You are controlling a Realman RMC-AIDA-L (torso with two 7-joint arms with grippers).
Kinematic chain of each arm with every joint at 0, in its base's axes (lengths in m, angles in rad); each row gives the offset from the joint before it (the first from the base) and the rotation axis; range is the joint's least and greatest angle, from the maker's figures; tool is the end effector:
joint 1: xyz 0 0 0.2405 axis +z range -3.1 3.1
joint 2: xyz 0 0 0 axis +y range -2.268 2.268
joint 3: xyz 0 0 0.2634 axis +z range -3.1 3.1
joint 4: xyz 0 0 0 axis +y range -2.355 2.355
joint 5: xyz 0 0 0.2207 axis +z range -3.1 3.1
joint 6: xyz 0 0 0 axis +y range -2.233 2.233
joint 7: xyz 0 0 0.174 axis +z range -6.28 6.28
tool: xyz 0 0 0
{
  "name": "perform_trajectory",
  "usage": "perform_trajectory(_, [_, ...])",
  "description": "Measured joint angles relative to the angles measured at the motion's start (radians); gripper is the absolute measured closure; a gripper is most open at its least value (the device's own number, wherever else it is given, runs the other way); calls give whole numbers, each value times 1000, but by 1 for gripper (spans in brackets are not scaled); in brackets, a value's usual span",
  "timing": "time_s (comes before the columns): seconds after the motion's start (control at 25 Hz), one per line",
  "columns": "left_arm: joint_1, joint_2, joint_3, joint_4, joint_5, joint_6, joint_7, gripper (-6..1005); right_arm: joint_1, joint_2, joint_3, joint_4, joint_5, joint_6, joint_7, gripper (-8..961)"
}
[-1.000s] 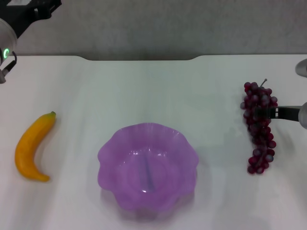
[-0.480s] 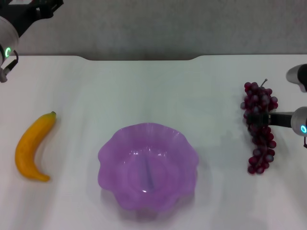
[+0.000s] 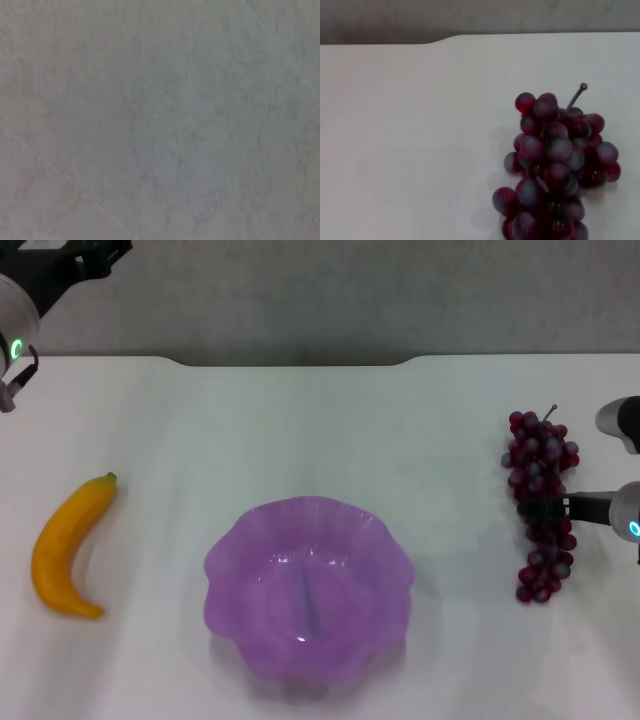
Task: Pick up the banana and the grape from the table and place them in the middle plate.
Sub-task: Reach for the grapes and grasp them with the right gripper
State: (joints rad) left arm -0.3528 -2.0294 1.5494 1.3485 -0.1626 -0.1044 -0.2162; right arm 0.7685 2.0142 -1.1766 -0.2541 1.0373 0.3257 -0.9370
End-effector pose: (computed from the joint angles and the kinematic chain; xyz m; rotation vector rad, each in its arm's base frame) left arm -0.1802 0.4714 0.0824 -1.6269 -0.6540 -0.6496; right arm 0.3552 0.4583 -0.0515 -1.8701 1.2153 0.0045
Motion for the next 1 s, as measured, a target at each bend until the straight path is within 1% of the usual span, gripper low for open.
perform_trajectory(0.52, [-3,0,11,0,0,0,0,196,10,-3,1,4,1,-37,-1,71])
perform_trajectory(0.76, [-10,0,18,0,0,0,-1,196,11,-6,4,25,1,-70,0,71])
perform_trajectory(1.0, [-14,0,21,0,0,-13,-2,196,21,-8,6,27,1,-70,0,72])
